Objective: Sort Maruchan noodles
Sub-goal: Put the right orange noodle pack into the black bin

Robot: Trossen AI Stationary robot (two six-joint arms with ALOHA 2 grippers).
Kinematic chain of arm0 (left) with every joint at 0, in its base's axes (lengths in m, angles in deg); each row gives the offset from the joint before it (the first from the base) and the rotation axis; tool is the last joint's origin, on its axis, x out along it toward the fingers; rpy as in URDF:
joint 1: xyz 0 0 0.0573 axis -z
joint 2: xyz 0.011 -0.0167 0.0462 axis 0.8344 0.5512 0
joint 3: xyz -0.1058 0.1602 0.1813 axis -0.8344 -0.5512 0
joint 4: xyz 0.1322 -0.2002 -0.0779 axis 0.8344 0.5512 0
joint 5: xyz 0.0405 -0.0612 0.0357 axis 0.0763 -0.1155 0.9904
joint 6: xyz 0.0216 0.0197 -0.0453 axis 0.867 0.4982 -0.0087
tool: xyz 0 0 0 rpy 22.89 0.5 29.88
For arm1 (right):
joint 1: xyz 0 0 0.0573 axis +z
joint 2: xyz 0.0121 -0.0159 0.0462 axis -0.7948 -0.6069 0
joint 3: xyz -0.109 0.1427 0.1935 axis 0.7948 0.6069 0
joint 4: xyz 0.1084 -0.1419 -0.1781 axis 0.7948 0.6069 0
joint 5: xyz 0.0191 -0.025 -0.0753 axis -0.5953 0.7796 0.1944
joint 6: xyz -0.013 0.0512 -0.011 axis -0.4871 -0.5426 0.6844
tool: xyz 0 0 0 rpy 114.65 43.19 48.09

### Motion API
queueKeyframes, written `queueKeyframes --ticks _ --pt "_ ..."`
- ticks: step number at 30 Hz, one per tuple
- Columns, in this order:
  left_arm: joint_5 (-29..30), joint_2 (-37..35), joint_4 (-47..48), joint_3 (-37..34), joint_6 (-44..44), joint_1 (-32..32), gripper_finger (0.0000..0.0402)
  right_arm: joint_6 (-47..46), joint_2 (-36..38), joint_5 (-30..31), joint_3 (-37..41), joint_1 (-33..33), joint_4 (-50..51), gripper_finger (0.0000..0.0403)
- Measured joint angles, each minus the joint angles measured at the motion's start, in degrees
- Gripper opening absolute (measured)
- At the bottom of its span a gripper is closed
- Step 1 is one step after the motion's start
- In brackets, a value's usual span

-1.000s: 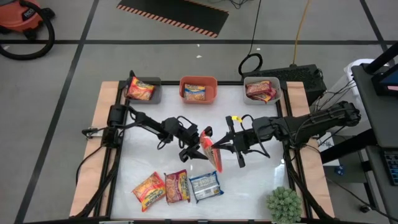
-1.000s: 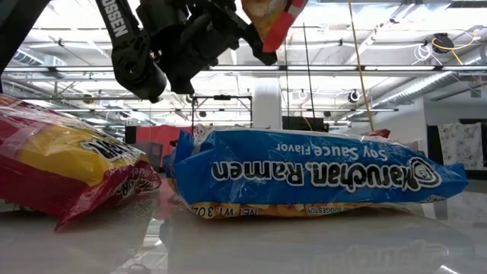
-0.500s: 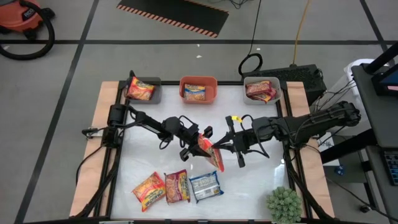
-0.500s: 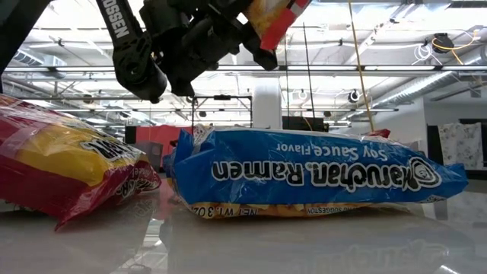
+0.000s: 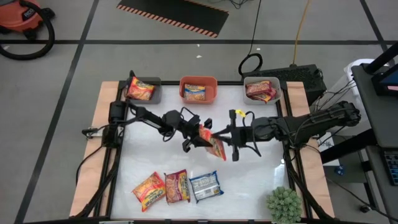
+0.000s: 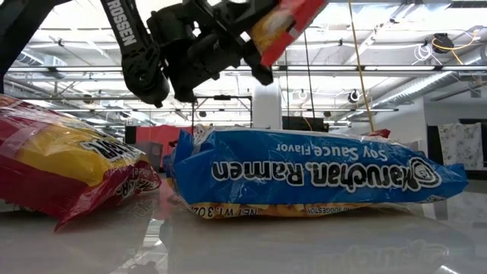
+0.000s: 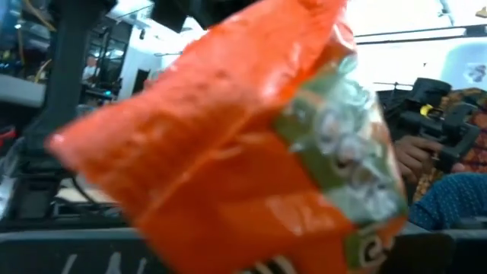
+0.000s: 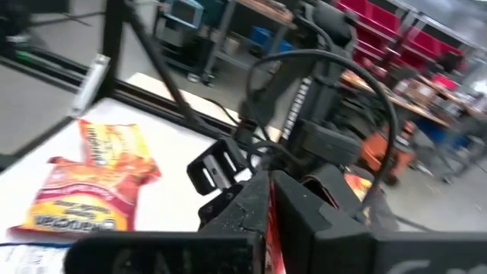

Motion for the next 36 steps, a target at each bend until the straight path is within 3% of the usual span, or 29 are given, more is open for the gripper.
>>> queueKeyframes --ticks 3,16,32,36 --pt "-0.72 0.00 0.21 0.00 -1.09 -0.92 0.0132 -1.35 0.00 3.03 0.00 0.02 0.43 0.0032" --pt "-1.17 0.02 8.78 -0.02 2.43 -1.99 0.0127 -4.96 3.60 5.06 0.02 0.04 2.24 0.0133" --pt "-2.59 -0.02 9.99 -0.02 -2.43 -6.77 0.0127 -10.64 7.93 4.89 0.02 0.46 8.52 0.0138" --pt "-2.80 -1.81 14.93 -0.04 -2.14 -8.65 0.0127 -11.18 7.91 4.90 0.02 0.46 10.26 0.0137"
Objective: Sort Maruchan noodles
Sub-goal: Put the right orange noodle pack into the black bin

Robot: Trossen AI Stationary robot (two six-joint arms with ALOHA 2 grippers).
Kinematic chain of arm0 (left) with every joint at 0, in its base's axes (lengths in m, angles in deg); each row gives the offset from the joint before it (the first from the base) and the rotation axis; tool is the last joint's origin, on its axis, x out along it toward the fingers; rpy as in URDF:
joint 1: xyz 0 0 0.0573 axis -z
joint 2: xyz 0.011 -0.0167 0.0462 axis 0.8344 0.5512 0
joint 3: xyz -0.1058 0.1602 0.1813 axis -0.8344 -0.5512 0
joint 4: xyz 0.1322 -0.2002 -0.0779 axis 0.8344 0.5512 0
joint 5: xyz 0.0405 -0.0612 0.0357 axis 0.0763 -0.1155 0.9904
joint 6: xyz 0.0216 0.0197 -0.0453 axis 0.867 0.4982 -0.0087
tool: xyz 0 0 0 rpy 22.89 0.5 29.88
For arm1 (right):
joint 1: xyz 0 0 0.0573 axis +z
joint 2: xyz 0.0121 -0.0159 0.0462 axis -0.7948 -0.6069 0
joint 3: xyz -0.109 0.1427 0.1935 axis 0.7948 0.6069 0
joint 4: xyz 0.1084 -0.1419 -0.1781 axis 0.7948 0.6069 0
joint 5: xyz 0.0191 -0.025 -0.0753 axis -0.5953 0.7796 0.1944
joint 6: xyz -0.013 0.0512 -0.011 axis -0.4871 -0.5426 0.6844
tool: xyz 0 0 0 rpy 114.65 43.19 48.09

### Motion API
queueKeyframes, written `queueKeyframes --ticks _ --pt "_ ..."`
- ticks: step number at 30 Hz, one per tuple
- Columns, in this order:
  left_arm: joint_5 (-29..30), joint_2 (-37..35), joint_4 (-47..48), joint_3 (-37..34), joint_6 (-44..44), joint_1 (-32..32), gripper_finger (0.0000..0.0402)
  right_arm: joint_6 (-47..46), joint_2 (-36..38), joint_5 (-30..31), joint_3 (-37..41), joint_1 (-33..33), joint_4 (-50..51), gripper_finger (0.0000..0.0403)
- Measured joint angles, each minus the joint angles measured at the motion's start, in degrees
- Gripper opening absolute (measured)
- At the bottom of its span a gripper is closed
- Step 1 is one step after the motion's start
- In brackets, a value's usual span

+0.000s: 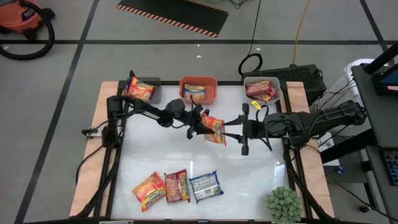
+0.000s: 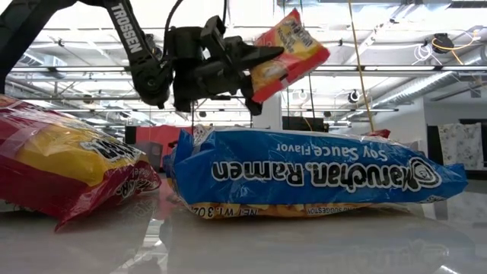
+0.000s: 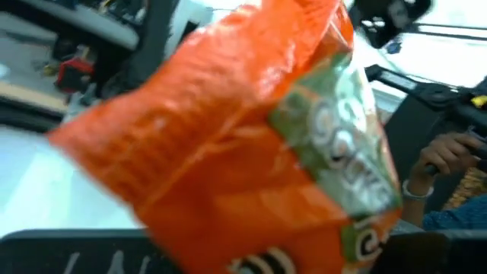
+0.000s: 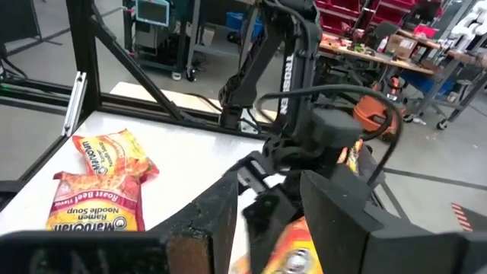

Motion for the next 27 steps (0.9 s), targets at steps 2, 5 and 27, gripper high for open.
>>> queueKeyframes --ticks 2,5,27 --pt "-0.15 -1.97 4.14 0.00 1.00 -1.21 0.0127 -0.29 0.00 0.21 0.00 0.00 0.34 0.0137" --pt "0.02 -6.26 14.02 0.00 6.22 -2.63 0.0127 -0.56 0.08 1.72 0.00 0.00 1.37 0.0137" --pt "26.52 -44.49 81.47 0.07 31.89 -18.89 0.0127 -6.76 2.73 2.53 0.00 0.00 11.91 0.0137"
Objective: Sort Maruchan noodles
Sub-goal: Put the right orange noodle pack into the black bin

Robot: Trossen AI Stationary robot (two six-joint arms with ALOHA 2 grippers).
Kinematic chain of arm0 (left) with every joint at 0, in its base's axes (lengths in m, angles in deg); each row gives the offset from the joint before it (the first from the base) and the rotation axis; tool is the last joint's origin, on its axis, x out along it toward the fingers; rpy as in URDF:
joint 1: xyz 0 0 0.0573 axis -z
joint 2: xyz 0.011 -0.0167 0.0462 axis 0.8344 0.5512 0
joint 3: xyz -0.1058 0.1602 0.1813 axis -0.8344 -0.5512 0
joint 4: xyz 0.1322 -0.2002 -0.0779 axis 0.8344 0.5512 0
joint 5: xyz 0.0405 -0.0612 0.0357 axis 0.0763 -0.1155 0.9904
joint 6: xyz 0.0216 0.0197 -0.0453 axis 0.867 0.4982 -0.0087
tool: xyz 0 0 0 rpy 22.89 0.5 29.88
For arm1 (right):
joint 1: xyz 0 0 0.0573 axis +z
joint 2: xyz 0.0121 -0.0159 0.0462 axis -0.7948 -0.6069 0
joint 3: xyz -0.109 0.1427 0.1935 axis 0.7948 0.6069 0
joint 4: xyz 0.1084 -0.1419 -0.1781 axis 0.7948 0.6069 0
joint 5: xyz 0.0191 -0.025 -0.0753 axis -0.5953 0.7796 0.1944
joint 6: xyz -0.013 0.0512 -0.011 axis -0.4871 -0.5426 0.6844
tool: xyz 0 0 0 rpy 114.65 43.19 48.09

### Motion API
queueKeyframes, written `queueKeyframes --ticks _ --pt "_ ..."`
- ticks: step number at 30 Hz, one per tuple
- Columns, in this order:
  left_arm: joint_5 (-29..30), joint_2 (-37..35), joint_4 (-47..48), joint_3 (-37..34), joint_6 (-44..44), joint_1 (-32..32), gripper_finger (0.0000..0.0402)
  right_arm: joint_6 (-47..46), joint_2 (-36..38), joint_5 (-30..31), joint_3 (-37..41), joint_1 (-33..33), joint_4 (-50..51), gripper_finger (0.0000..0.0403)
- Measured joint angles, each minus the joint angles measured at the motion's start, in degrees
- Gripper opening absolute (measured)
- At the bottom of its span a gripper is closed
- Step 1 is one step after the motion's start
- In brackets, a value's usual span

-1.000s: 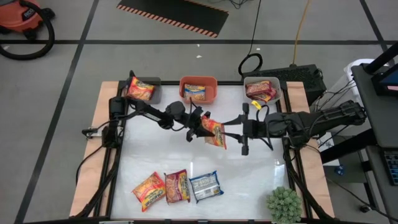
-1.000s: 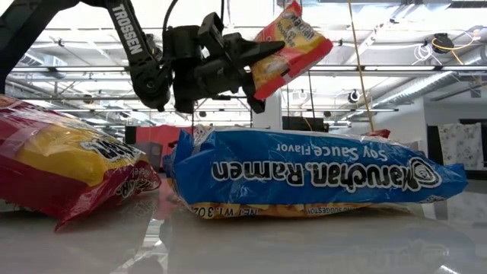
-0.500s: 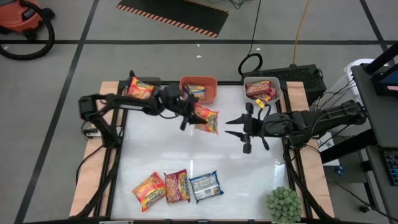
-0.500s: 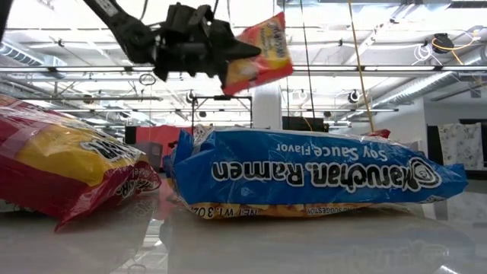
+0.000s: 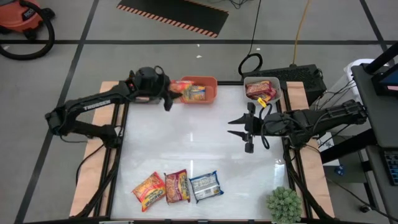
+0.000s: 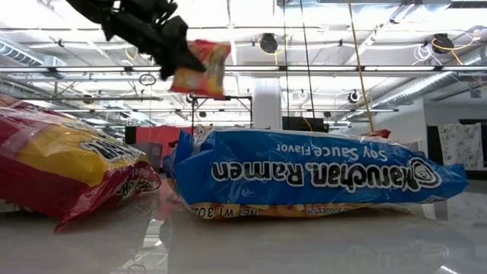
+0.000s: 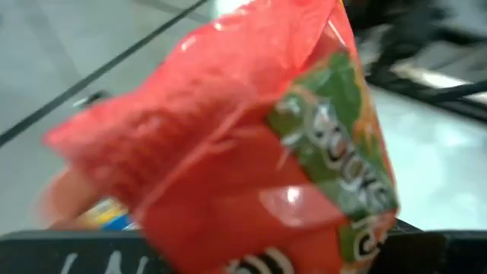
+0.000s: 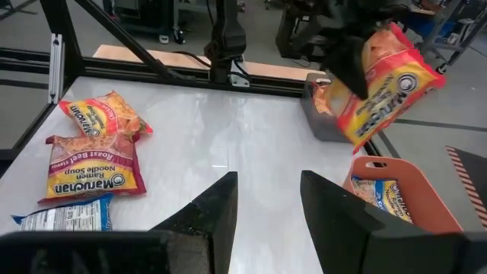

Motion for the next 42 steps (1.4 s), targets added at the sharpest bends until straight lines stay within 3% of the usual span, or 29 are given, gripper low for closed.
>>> queueKeyframes --ticks 7,18,28,36,42 --pt "1.90 -1.67 6.07 -0.12 -0.64 -9.27 0.0127 0.01 0.00 -0.02 0.00 0.11 0.20 0.0137" --pt "2.07 -1.67 1.98 -8.99 -4.26 -22.99 0.0144 0.09 0.00 -0.01 0.71 0.09 0.37 0.0137" --pt "6.68 -2.07 -0.73 -13.64 -6.18 -28.80 0.0148 1.46 0.00 0.04 2.81 0.04 -2.98 0.0137" --pt "6.81 -2.16 -3.98 -16.52 -8.03 -31.05 0.0149 1.68 0.00 0.08 2.80 0.04 -3.54 0.0137" --pt "7.96 -6.57 -5.12 -16.53 -10.62 -31.10 0.0149 2.03 0.00 0.10 2.80 0.04 -3.51 0.0137"
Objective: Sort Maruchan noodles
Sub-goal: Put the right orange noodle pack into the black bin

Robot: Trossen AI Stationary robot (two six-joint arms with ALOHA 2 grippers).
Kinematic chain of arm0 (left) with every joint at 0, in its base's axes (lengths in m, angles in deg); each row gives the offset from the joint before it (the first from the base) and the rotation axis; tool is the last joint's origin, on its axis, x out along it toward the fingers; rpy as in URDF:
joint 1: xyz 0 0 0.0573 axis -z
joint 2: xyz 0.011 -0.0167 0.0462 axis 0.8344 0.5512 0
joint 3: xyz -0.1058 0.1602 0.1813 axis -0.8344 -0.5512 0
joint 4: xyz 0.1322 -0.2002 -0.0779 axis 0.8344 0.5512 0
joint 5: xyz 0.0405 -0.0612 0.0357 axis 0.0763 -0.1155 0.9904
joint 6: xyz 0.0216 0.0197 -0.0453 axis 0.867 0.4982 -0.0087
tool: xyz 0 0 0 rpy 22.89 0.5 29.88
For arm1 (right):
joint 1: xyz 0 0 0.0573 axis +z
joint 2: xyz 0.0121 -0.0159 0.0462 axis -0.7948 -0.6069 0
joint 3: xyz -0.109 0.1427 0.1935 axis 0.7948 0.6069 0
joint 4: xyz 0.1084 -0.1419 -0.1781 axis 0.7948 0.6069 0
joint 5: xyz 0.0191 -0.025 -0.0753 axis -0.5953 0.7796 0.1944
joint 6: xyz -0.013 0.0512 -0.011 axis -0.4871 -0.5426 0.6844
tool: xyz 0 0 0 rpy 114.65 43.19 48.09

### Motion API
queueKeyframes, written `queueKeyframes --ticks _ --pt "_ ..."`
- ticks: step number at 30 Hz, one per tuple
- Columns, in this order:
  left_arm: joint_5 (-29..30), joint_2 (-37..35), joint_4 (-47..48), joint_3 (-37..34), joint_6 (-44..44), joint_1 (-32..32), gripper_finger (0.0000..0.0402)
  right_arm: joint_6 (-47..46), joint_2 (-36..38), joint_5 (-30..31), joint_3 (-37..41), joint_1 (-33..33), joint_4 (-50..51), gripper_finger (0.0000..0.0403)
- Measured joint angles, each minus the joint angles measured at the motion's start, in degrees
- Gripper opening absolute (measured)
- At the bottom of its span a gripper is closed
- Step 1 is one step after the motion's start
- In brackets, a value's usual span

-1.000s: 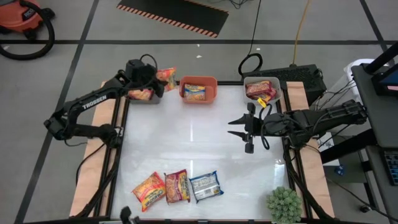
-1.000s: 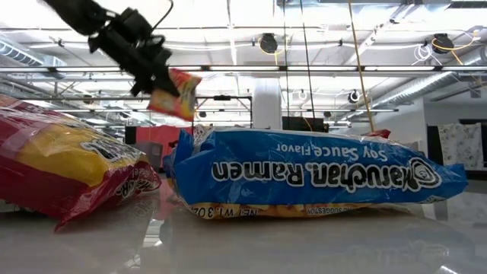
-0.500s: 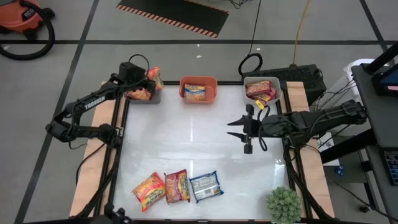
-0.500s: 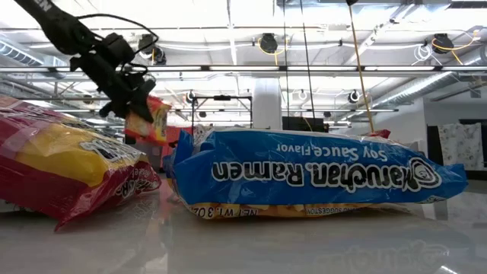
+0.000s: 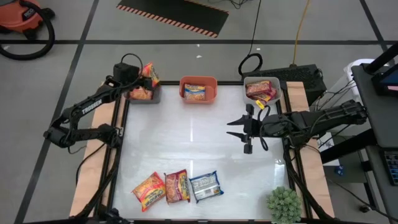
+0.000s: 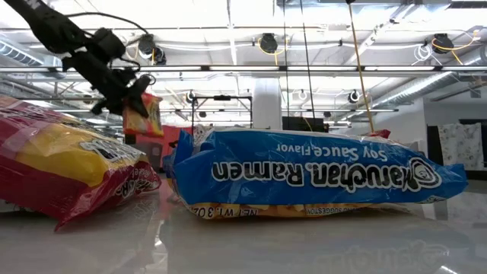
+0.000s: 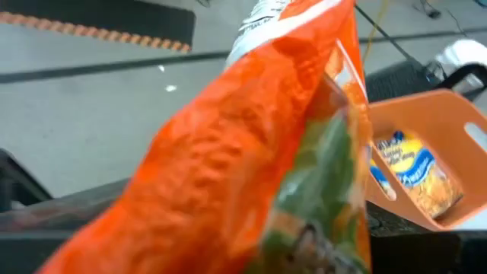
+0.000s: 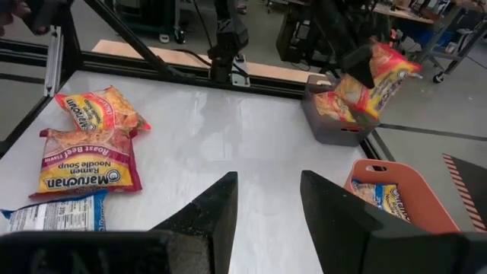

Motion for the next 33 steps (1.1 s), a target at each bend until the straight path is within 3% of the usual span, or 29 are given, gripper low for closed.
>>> queueKeyframes --ticks 7,11,24,33 --pt "9.42 -7.57 5.77 -0.02 -2.44 1.18 0.0149 0.88 0.00 0.01 0.00 0.00 0.02 0.0137" --pt "11.17 -9.27 6.56 -1.72 -4.37 2.77 0.0149 0.87 0.00 0.01 0.00 0.00 -0.03 0.0137" --pt "24.89 -9.72 -4.73 -11.40 -7.15 10.12 0.0149 1.97 0.00 0.01 0.00 -0.02 -2.65 0.0137" --pt "27.35 -9.71 -6.25 -12.17 -8.01 11.12 0.0150 2.78 0.00 0.01 0.00 -0.02 -3.26 0.0137"
